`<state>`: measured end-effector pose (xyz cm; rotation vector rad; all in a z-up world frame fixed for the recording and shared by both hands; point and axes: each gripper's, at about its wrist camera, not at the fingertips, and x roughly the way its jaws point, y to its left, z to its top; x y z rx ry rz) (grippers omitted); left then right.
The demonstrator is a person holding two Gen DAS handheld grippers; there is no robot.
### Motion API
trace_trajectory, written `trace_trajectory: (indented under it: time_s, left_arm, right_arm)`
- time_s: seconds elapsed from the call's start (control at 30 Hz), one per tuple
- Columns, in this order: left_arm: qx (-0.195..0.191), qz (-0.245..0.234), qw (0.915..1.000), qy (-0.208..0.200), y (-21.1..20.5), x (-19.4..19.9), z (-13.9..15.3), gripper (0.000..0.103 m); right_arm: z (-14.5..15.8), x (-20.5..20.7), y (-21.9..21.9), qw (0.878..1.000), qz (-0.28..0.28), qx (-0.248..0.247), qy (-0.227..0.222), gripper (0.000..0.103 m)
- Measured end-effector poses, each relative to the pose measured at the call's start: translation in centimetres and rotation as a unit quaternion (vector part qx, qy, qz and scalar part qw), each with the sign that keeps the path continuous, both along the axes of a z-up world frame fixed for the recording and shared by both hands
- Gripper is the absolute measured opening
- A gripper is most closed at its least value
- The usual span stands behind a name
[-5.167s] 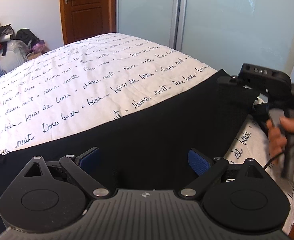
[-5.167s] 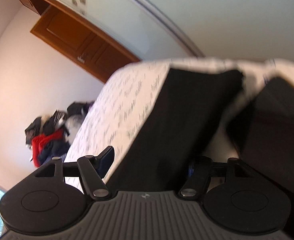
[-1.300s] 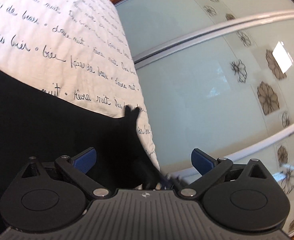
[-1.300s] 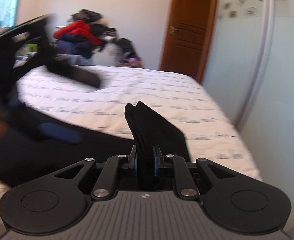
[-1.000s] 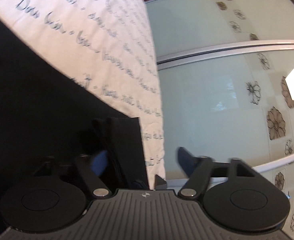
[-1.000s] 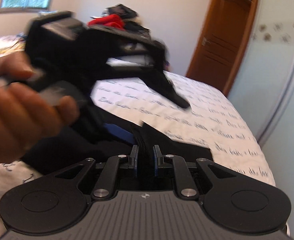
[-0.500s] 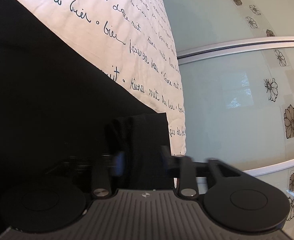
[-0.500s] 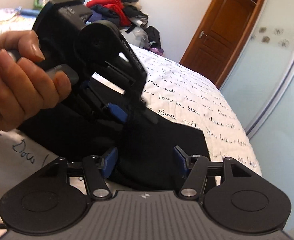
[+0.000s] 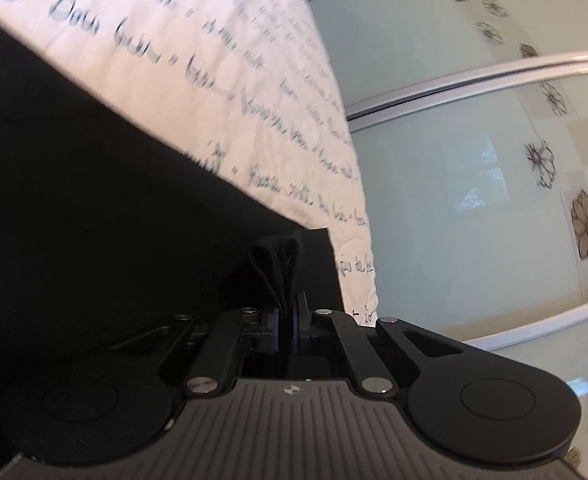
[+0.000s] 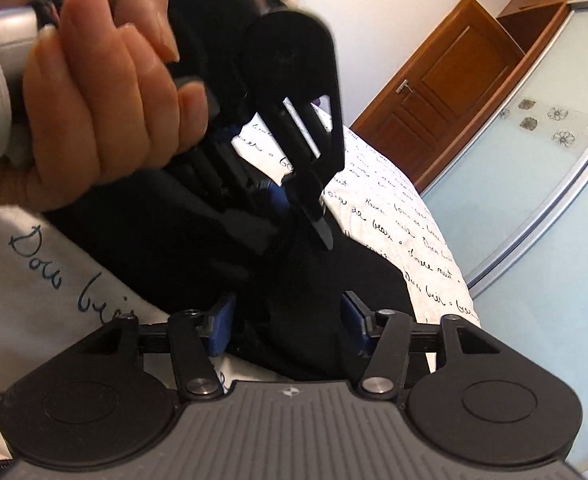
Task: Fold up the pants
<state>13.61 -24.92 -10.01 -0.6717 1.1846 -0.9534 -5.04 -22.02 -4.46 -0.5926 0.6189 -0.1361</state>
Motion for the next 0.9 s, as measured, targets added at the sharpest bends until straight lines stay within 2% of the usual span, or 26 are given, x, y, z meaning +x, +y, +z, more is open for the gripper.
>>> trace_trajectory:
  time_s: [0.13,0.17,0.37,0.5,0.7,0.9]
  left_arm:
    - [-0.004,0.006,0.9992,-0.039,1.0,-0.3,1.7,0.008]
    - [-0.003,0.008,0.9988,-0.048,1.3,-0.4,2.0,0.008]
    - [0.01,0.025,0.9973,-0.068,3.7,-0.3,3.2,0.008]
    - [0.02,0.043,0.9957,-0.079,5.7,-0.1,3.3,0.008]
    - [0.032,0.063,0.9942,-0.08,8.0,0.4,2.9,0.008]
    - [0.053,0.09,0.988,-0.114,10.6,0.2,3.3,0.008]
  right_arm:
    - [0.2,-0.9,0.8,1.0,0.0,-0.011,0.003,0.05]
    - [0.2,-0.9,0.8,1.0,0.001,-0.012,0.004,0.047]
    - [0.5,-1.0,2.0,1.0,0.019,-0.023,-0.002,0.012]
    - [1.0,-1.2,3.4,0.998,0.055,-0.038,-0.006,0.009]
    - [1.3,-0.4,3.9,0.995,0.097,-0.013,0.003,0.007]
    - [1.6,0.0,4.3,0.991,0.136,-0.001,-0.005,0.007]
